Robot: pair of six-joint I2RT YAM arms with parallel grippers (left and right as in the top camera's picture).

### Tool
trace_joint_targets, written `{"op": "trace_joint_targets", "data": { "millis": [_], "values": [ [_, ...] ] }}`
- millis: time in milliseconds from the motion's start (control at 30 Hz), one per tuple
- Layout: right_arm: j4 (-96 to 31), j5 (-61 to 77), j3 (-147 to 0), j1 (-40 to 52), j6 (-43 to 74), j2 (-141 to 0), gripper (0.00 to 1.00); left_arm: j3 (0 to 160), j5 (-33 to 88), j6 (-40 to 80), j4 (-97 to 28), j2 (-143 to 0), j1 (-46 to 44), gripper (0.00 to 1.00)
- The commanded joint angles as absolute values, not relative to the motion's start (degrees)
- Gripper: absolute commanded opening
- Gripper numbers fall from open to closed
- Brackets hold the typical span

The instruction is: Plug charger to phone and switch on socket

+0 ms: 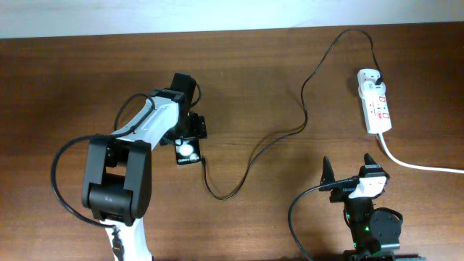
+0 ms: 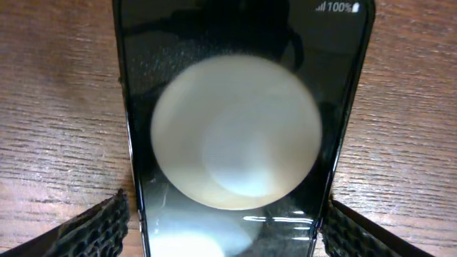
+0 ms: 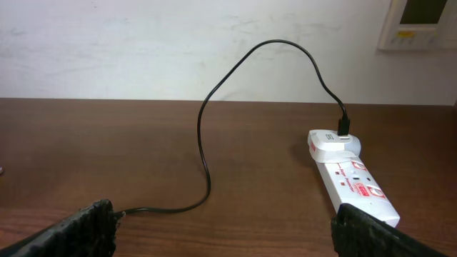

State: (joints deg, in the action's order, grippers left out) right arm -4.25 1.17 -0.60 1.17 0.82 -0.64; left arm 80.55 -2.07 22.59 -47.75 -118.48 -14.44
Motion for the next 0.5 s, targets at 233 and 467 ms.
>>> {"op": "trace_joint_targets", "data": {
  "millis": [233, 467],
  "values": [
    [-4.5, 1.7, -0.3, 1.5, 0.4, -0.2, 0.99, 77.8, 2.0, 24.2, -46.9, -121.1, -14.3, 0.99],
    [-4.5, 1.7, -0.3, 1.5, 0.4, -0.2, 0.99, 77.8, 2.2, 24.2, -47.2, -121.1, -14.3, 0.84]
  ]
}}
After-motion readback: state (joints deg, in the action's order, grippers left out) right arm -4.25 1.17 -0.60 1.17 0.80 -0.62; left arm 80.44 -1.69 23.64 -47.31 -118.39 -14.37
